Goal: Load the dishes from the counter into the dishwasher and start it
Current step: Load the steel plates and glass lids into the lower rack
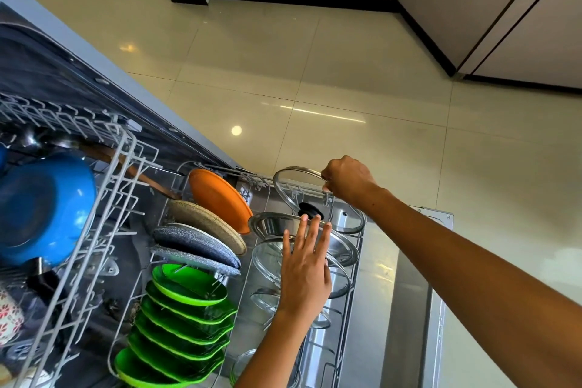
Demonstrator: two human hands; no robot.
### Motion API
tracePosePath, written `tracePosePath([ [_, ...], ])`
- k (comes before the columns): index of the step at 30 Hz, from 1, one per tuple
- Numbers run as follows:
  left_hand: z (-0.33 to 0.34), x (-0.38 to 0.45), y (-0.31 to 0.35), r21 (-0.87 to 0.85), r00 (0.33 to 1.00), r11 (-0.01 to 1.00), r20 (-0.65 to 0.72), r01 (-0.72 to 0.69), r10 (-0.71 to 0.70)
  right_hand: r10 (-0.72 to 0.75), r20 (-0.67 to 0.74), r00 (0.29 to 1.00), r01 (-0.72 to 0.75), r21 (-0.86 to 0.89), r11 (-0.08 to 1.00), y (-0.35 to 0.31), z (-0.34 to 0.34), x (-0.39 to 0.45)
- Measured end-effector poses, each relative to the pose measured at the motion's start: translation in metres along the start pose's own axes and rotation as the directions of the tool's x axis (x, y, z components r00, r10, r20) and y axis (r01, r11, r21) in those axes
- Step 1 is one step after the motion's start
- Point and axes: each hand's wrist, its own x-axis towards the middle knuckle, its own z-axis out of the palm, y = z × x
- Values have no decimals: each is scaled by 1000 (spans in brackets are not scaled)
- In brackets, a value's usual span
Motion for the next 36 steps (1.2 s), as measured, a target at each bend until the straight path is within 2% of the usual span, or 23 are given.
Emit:
tracePosePath([
  [3, -1, 2, 1, 0, 1000, 1000, -4, -7, 7, 40, 12, 999, -40, -5, 999, 6, 3, 0],
  [11, 3, 11, 5, 45, 998, 999, 68, -3, 0, 26, -31, 999, -28, -52, 998, 8, 14, -7],
  [14, 3, 15, 5, 84, 997, 996, 81, -23, 16, 9, 7, 1000, -9, -4, 1000, 16, 16, -14],
  [16, 3, 19, 3, 103, 997, 995, 82, -21, 12, 18, 12, 1000, -19, 105, 994, 22, 19, -23],
  [19, 0, 24, 0, 116, 997, 993, 76, -37, 28, 58, -76, 995, -35, 266, 963, 28, 27, -42],
  [23, -2, 20, -4, 84, 997, 995, 59, -50, 45, 83, -323, 943, 21, 305, 952, 34, 36, -68],
  [26, -2, 2, -12, 71, 1000, 997, 24, -22, 20, 13, -433, 901, 114, 268, 957, 36, 40, -91],
  [30, 0, -52, -15, 47, 995, 996, -71, 79, -75, -121, -487, 865, 223, 156, 962, 34, 47, -124],
  [36, 40, -155, 22, 3, 953, 966, -162, 260, -256, -451, -380, 808, 444, -111, 889, 37, 80, -166],
])
